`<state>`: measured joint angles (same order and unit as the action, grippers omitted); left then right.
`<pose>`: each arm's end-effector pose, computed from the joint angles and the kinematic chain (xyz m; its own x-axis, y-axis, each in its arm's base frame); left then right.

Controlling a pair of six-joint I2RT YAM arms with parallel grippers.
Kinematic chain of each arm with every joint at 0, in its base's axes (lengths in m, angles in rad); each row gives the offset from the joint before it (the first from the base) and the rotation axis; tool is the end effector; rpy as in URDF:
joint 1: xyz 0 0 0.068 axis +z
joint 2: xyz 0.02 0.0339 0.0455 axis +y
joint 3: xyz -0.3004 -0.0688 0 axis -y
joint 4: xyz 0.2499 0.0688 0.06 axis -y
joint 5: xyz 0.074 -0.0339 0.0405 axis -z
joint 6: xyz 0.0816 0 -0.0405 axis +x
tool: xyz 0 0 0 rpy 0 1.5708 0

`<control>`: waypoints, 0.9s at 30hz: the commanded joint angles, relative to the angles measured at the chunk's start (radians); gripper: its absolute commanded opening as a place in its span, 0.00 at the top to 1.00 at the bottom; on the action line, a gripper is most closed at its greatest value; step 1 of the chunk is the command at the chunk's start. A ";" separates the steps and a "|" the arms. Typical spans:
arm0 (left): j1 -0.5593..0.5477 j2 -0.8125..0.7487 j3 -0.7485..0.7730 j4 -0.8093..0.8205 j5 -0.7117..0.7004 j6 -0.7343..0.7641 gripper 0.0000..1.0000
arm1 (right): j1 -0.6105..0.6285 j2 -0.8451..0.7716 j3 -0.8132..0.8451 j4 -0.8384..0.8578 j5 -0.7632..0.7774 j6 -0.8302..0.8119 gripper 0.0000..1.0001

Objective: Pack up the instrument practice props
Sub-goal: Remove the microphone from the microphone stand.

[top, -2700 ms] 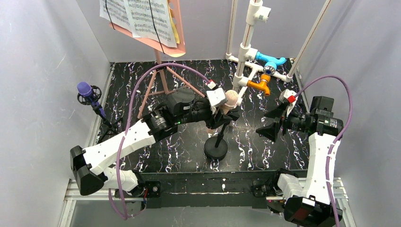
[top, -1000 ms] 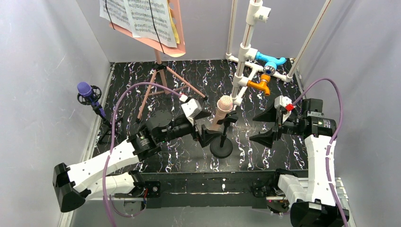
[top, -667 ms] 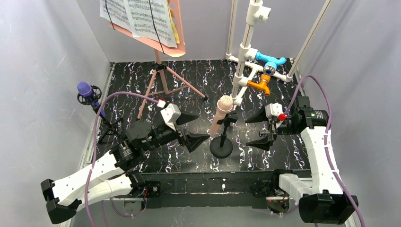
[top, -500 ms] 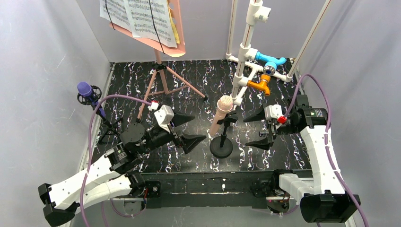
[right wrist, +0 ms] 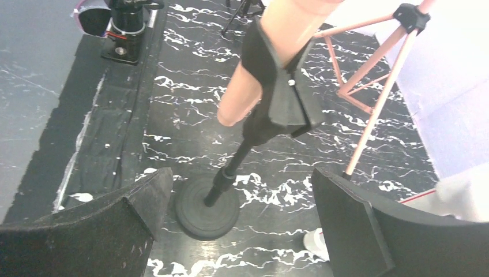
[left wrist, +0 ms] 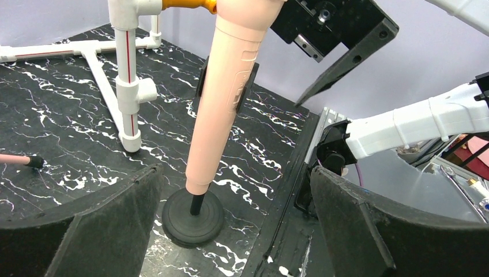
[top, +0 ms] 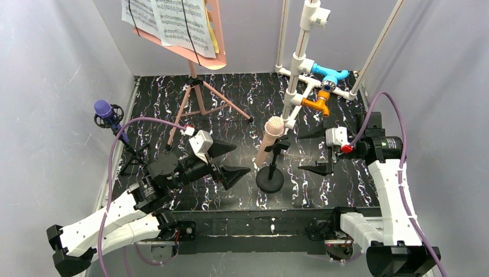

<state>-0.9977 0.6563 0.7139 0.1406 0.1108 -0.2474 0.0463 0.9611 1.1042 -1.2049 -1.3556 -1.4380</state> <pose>0.0901 -0.1562 0.4016 -0.1154 -0.2701 -0.9559 0.8928 0.3937 -0.2190 0.1275 0.0857 0.3750 0.3657 -0.1949 -0.9101 -0.9289 -0.0147 -0.3701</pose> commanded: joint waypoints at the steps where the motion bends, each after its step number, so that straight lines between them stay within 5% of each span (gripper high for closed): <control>1: -0.003 -0.019 -0.009 0.002 -0.021 -0.005 0.02 | 0.024 -0.018 0.012 0.353 0.020 0.327 0.00; 11: -0.003 -0.018 -0.004 0.001 -0.013 -0.001 0.02 | 0.238 -0.052 -0.057 0.836 0.245 0.746 0.00; 27: -0.003 0.011 0.012 0.001 0.039 0.003 0.02 | 0.331 0.000 -0.071 0.780 0.314 0.707 0.00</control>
<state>-0.9977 0.6529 0.7097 0.1390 0.1181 -0.2474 0.3630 0.9573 1.0485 -0.4465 -1.0576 -0.7429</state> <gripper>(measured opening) 0.981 1.000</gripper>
